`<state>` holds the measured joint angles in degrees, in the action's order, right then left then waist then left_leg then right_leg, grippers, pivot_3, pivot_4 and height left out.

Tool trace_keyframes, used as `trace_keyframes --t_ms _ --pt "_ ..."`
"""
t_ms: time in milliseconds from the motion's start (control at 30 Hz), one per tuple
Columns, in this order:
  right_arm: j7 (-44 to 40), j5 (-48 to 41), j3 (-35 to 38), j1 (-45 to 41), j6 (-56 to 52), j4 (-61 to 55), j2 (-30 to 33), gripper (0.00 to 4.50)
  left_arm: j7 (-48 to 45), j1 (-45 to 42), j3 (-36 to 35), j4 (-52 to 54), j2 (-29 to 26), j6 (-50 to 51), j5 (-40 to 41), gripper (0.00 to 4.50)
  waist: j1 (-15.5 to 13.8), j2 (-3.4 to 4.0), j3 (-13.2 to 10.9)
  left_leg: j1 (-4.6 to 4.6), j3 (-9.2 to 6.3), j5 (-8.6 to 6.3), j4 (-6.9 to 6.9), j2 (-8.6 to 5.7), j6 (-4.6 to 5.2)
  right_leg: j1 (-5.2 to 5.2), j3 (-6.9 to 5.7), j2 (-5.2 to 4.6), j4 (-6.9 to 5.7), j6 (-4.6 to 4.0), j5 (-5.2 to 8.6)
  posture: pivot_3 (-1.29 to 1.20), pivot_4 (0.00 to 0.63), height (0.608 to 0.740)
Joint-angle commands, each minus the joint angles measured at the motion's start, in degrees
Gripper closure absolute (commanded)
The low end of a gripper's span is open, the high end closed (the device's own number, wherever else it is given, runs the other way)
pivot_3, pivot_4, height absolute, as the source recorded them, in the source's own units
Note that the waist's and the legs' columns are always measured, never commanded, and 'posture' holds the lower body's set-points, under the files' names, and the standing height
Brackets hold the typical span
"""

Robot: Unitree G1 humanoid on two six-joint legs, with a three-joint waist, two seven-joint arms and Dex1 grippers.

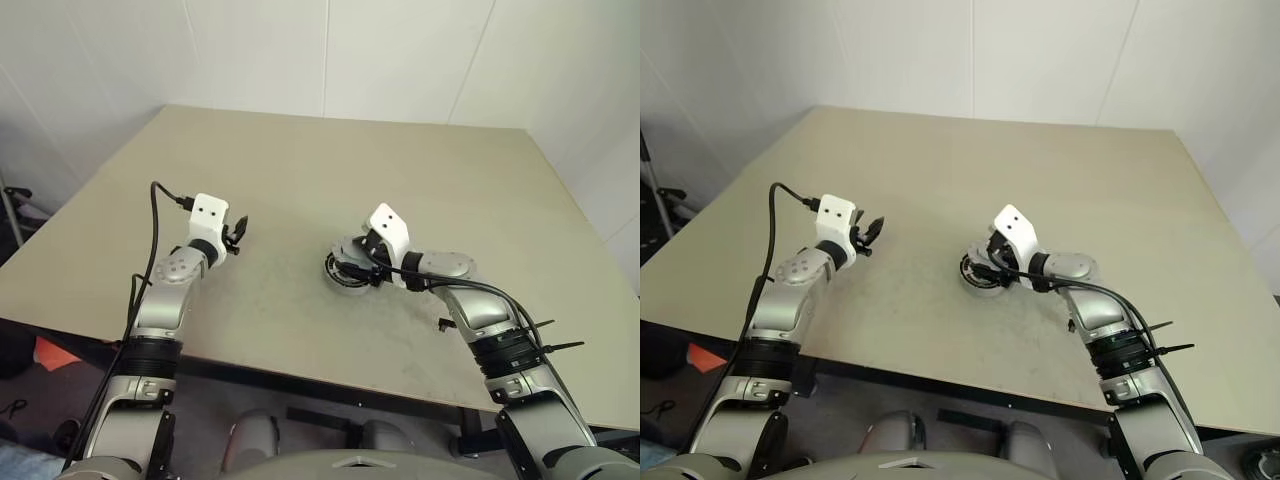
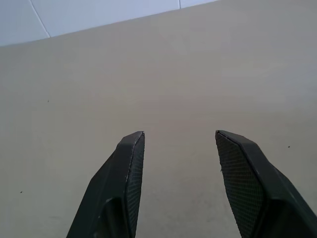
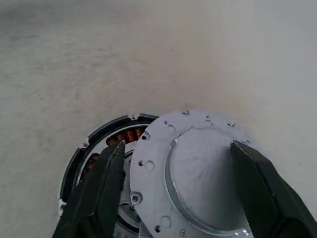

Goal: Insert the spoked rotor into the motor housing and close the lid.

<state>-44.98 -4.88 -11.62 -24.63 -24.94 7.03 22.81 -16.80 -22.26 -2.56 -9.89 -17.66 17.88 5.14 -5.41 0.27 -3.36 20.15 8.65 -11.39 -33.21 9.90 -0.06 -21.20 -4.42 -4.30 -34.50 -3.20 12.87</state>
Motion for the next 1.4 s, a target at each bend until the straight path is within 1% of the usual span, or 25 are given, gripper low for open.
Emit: trace_keyframes --t_ms 33,267,433,533,667,833,1033,1167,1400 --pt "0.9 0.7 -0.2 -0.4 -0.4 1.4 -0.1 0.78 0.0 -0.7 -0.1 1.8 -0.2 -1.3 -0.4 2.09 0.0 0.0 0.0 -0.01 0.0 0.0 0.0 0.0 0.0 0.0 0.0 0.0 0.0 0.09 0.05 0.0 0.0 0.74" --pt "2.4 -0.6 1.6 -1.7 -1.9 1.6 -0.8 0.78 0.0 -0.2 0.2 2.2 -0.1 -1.2 -0.4 2.09 0.0 0.0 0.0 -0.01 0.0 0.01 0.0 0.0 -0.02 0.0 0.0 0.0 -0.02 0.17 0.1 0.0 0.0 0.74" --pt "0.2 -4.1 2.5 -2.1 -6.1 -4.4 -0.1 0.78 -0.1 0.0 0.5 2.2 -0.1 -1.1 -0.5 2.09 0.0 0.02 0.0 0.02 0.0 0.02 0.0 0.0 -0.04 -0.01 0.0 0.0 -0.02 0.17 0.1 0.0 0.0 0.74" --pt "-0.7 -5.7 2.8 -2.0 -8.4 -7.5 0.2 0.78 -0.1 -0.1 0.5 2.1 -0.1 -1.1 -0.5 2.09 0.0 0.02 0.0 0.15 0.0 0.02 0.01 0.01 -0.04 -0.13 0.0 0.0 -0.02 -0.07 -0.04 0.0 0.0 0.74" --pt "-1.3 -7.1 2.7 -1.7 -10.5 -10.4 0.8 0.78 -0.1 -0.2 0.6 2.0 -0.1 -1.1 -0.5 2.09 -0.1 0.01 0.0 0.45 0.0 0.03 0.03 0.0 -0.04 -0.46 0.0 0.0 -0.03 -0.13 -0.08 0.0 0.0 0.74" --pt "1.1 -6.1 3.1 -2.7 -10.0 -7.2 0.3 0.78 -0.1 -0.2 0.7 1.9 -0.1 -1.2 -0.6 2.09 -0.1 0.01 0.0 0.88 0.0 0.09 -0.01 0.0 -0.11 -0.92 0.0 0.0 -0.15 -0.16 -0.1 0.0 0.0 0.74" --pt "3.1 -4.5 3.1 -4.2 -7.5 0.4 0.2 0.78 -0.1 -0.2 0.8 1.6 -0.1 -1.4 -0.8 2.09 -0.1 0.02 0.0 0.87 0.0 0.11 -0.02 -0.01 -0.15 -0.93 0.0 0.0 -0.18 -0.17 -0.1 0.0 0.0 0.74" --pt "2.5 -4.3 3.0 -4.3 -6.3 1.8 0.7 0.01 -0.1 0.0 0.8 1.6 -0.1 -1.5 -1.0 2.09 -0.1 0.02 0.0 0.86 0.0 0.11 -0.04 0.0 -0.15 -0.92 -0.01 0.0 -0.21 -0.18 -0.11 0.0 0.0 0.74" --pt "2.3 -4.5 2.9 -3.3 -6.7 0.3 0.9 0.01 -0.2 0.0 0.5 1.6 -0.1 -1.5 -1.2 2.09 -0.1 0.02 0.0 0.87 0.0 0.11 -0.06 0.0 -0.14 -0.92 -0.01 0.0 -0.22 -0.18 -0.11 0.0 0.0 0.74"
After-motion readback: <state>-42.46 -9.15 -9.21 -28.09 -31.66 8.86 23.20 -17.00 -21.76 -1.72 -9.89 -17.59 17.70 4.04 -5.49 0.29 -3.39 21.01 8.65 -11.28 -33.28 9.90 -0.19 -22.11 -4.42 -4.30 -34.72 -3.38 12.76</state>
